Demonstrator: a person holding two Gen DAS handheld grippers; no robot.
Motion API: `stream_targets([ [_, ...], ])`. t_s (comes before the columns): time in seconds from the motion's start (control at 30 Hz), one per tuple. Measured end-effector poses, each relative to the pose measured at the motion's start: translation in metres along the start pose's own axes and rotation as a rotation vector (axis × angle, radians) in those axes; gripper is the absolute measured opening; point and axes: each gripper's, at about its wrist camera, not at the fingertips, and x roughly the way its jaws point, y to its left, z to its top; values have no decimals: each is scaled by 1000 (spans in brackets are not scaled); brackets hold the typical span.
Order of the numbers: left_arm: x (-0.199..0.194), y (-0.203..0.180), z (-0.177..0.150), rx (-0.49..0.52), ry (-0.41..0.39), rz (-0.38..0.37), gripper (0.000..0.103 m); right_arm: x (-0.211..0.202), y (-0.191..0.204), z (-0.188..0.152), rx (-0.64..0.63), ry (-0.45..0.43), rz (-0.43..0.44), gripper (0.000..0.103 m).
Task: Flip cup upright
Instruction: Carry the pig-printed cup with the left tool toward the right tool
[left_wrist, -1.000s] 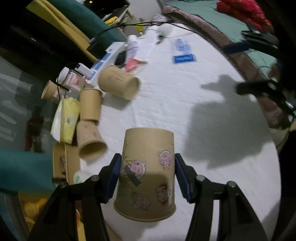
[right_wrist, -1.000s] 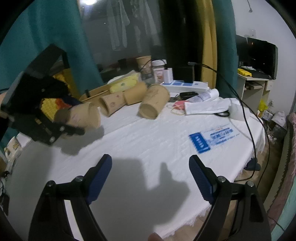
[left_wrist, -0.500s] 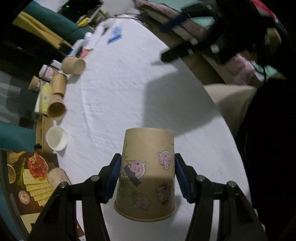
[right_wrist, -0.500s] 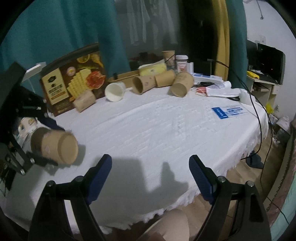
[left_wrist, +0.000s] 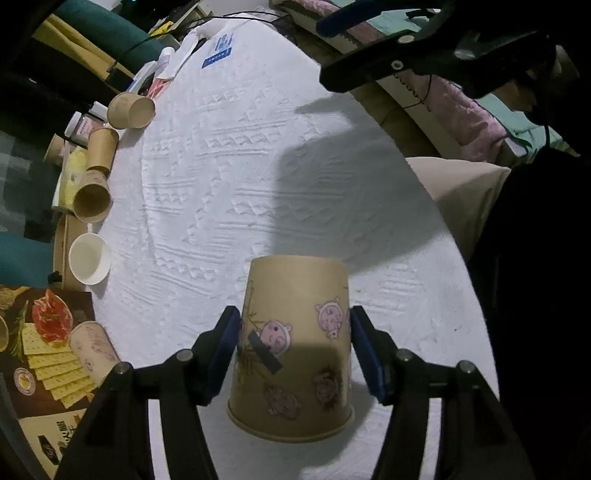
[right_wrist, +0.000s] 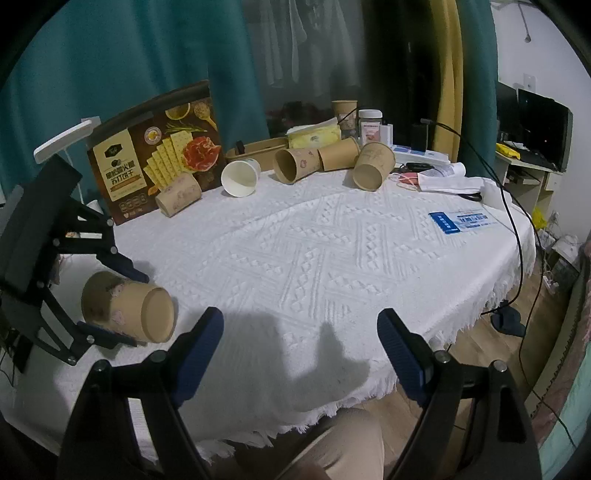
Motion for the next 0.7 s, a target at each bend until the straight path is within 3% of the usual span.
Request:
stream_targets([
  [0.23, 1, -2, 0, 1, -4, -3, 70, 3, -3, 0, 13, 9, 2, 84],
  [0.5, -1, -3, 0, -4, -6, 4, 72, 3, -2, -1, 13, 8, 7, 84],
  [0.7, -26, 5, -1, -84, -76, 30, 72, 8, 4, 4, -49, 31, 46, 84],
])
